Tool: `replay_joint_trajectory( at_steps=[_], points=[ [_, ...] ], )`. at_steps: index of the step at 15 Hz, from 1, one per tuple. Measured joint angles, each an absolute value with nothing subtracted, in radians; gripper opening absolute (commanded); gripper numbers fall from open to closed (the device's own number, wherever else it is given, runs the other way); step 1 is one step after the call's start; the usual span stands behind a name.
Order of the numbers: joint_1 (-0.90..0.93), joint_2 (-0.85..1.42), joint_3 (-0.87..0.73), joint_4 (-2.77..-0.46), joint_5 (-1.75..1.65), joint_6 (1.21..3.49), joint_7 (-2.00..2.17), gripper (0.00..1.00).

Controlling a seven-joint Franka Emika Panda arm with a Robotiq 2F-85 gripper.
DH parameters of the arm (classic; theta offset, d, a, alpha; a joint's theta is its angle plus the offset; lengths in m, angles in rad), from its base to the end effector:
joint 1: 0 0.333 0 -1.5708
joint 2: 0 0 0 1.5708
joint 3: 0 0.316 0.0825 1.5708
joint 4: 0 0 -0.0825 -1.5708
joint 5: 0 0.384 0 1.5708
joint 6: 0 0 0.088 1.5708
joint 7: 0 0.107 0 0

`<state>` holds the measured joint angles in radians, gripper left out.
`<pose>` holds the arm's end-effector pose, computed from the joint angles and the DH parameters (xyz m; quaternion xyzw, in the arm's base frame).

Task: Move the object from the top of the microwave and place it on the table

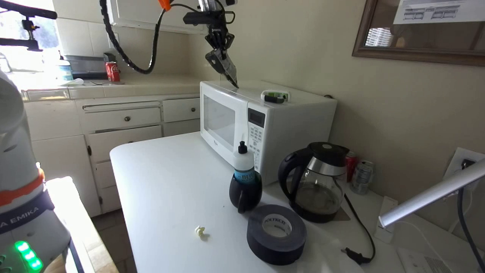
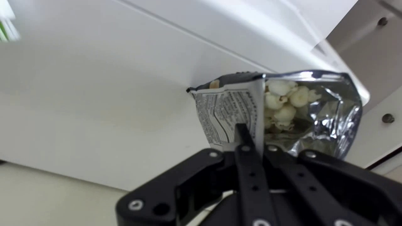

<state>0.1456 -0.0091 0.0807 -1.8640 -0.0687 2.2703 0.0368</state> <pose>0.5803 0.1320 0.5589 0.9720 0.1087 0.2083 0.0033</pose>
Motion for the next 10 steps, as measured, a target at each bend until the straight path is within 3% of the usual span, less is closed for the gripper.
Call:
replay_joint_trajectory(
  at_steps=[10],
  points=[
    [0.116, -0.469, 0.045, -2.227, 0.163, 1.772, -0.106, 0.00]
  ],
)
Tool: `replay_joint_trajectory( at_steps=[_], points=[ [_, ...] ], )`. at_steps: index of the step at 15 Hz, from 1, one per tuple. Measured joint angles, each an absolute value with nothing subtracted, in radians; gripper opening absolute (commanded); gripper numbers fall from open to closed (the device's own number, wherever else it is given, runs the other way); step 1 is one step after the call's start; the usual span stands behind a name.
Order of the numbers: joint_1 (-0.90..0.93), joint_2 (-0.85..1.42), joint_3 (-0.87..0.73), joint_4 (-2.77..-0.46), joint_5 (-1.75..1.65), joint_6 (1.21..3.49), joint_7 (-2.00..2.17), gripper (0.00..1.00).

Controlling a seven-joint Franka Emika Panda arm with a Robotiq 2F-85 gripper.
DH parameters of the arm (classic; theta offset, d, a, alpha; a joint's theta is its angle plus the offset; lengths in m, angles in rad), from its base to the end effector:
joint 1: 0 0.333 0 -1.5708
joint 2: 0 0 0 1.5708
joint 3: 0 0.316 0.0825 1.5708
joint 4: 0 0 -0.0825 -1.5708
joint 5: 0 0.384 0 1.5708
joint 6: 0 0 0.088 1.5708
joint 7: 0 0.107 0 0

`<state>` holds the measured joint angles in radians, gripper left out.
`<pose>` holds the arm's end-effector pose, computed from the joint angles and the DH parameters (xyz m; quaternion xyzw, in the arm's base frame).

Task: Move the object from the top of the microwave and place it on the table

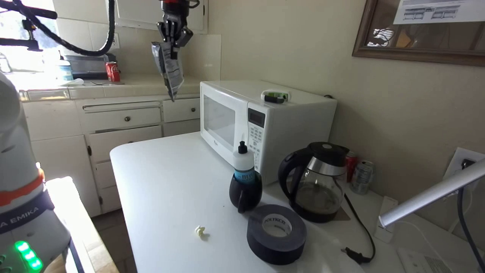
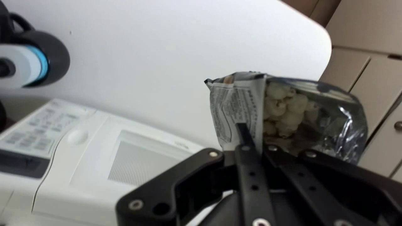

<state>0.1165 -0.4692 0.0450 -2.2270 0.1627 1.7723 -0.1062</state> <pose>0.4052 0.0829 0.5567 -0.9909 -0.1152 -0.0054 0.0697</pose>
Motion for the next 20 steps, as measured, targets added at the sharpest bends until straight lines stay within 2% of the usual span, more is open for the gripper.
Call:
replay_joint_trajectory(
  at_steps=[8, 16, 20],
  points=[
    [0.158, -0.447, 0.059, -2.435, 0.302, 1.712, -0.107, 0.00],
    [0.171, -0.280, 0.123, -2.455, 0.422, 1.713, -0.034, 0.01],
    [0.168, -0.283, 0.122, -2.448, 0.421, 1.713, -0.035, 0.00]
  ],
)
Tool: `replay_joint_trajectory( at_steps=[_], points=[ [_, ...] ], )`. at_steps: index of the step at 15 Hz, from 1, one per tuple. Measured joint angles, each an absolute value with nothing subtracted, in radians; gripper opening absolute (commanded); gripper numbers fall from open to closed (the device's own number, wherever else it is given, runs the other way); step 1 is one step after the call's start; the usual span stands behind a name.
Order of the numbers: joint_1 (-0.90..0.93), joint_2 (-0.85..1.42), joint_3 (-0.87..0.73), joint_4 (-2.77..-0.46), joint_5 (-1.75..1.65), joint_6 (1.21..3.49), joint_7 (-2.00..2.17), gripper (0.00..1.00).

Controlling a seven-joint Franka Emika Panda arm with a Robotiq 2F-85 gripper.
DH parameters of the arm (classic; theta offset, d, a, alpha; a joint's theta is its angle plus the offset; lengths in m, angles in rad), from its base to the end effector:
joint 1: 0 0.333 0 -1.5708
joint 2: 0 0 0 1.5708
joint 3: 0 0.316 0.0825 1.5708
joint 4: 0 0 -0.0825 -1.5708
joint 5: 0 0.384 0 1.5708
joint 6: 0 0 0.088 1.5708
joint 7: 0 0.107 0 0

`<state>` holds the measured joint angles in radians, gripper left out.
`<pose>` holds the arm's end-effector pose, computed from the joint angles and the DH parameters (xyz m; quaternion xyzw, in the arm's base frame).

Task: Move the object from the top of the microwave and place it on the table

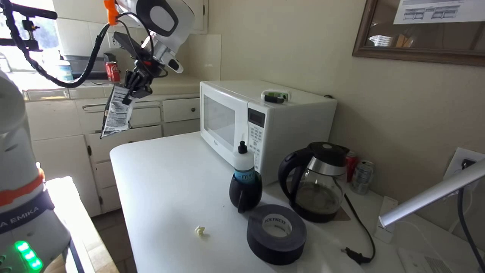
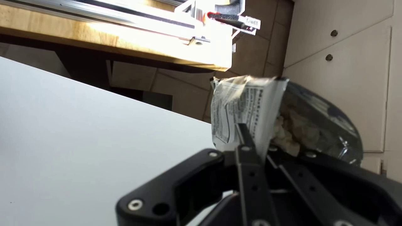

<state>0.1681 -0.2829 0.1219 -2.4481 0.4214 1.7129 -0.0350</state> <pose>0.3653 0.1487 0.3827 -0.9563 -0.0742 0.2395 0.1501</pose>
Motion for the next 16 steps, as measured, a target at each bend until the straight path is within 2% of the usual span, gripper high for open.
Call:
replay_joint_trajectory(
  at_steps=[6, 16],
  points=[
    [0.168, -0.242, 0.125, -2.451, 0.425, 1.786, -0.039, 0.00],
    [0.199, 0.102, 0.187, -2.399, 0.567, 2.026, -0.128, 0.00]
  ],
)
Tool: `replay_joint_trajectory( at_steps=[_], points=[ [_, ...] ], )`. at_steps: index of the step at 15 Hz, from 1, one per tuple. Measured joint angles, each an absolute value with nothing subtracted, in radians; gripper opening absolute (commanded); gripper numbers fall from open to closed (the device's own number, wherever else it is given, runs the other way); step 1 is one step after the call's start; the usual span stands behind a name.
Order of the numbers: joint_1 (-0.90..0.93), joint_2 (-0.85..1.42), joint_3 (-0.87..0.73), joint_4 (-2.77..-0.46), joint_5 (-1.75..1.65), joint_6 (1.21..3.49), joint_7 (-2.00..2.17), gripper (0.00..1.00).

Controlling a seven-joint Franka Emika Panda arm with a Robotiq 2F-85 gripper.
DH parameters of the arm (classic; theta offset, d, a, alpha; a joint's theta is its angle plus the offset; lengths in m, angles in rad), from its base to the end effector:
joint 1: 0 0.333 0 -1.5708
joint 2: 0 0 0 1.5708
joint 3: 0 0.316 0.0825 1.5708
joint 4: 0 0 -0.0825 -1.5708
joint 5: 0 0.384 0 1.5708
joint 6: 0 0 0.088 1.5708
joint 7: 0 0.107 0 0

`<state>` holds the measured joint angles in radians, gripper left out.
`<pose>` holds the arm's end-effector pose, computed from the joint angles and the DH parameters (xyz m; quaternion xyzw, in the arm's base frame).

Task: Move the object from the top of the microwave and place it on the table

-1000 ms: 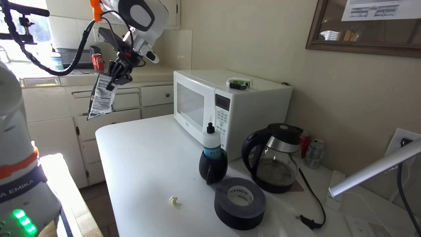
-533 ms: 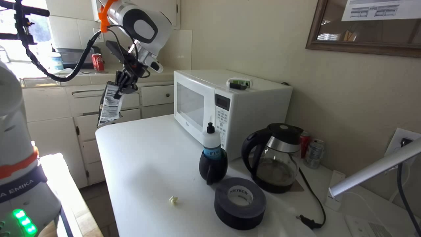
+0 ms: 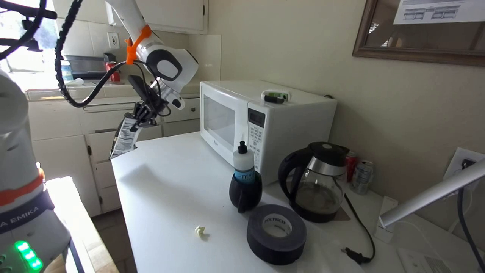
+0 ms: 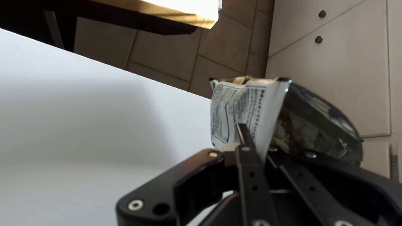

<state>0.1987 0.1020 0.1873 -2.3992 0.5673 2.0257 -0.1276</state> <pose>0.4016 0.1977 0.2517 -0.9454 -0.0655 0.2539 0.1934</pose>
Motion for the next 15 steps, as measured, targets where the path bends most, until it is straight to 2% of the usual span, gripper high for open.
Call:
replay_joint_trajectory(
  at_steps=[13, 14, 15],
  points=[
    [0.216, 0.374, 0.247, -2.163, 0.606, 2.063, -0.123, 0.00],
    [0.216, 0.387, 0.247, -2.152, 0.606, 2.063, -0.122, 0.22],
    [0.216, 0.400, 0.247, -2.141, 0.606, 2.063, -0.121, 0.28]
  ],
)
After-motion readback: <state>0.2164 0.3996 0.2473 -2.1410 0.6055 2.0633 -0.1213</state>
